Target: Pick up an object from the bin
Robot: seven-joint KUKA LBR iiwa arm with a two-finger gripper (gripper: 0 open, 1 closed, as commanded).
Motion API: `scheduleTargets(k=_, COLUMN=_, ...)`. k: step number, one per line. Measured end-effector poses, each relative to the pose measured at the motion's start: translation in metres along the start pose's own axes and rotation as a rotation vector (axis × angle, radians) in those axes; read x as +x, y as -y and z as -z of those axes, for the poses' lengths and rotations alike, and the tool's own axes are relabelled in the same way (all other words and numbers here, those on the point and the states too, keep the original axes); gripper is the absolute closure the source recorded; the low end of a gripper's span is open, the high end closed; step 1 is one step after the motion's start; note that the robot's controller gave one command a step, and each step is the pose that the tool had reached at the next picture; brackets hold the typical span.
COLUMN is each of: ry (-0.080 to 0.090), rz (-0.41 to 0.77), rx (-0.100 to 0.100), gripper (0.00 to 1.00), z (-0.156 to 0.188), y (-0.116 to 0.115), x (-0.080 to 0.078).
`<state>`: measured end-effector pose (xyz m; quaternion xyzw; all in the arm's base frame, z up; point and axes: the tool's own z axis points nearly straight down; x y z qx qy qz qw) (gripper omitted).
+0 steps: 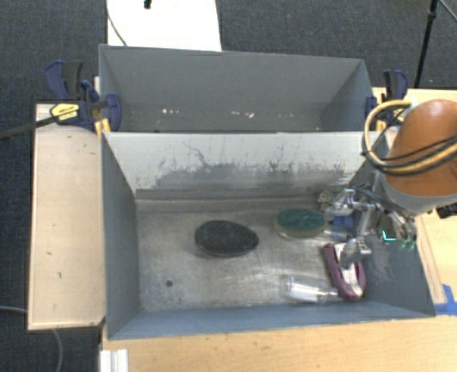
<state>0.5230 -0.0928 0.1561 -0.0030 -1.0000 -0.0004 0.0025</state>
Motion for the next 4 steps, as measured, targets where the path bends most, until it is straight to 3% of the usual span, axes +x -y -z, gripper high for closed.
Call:
scheduleTargets(k=1, ry=0.009, rz=-0.147, rx=-0.003, gripper=0.00, z=-0.044, y=-0.064, x=-0.045)
scheduleTargets(k=2, ry=0.013, rz=-0.245, rx=-0.002, gripper=0.00, z=-0.083, y=-0.057, x=-0.045)
scheduleTargets(k=3, ry=0.020, rz=-0.240, rx=-0.001, gripper=1.00, z=-0.081, y=-0.057, x=-0.047)
scheduleTargets(k=4, ry=0.015, rz=0.029, rx=0.002, gripper=1.00, z=0.072, y=-0.056, x=-0.023)
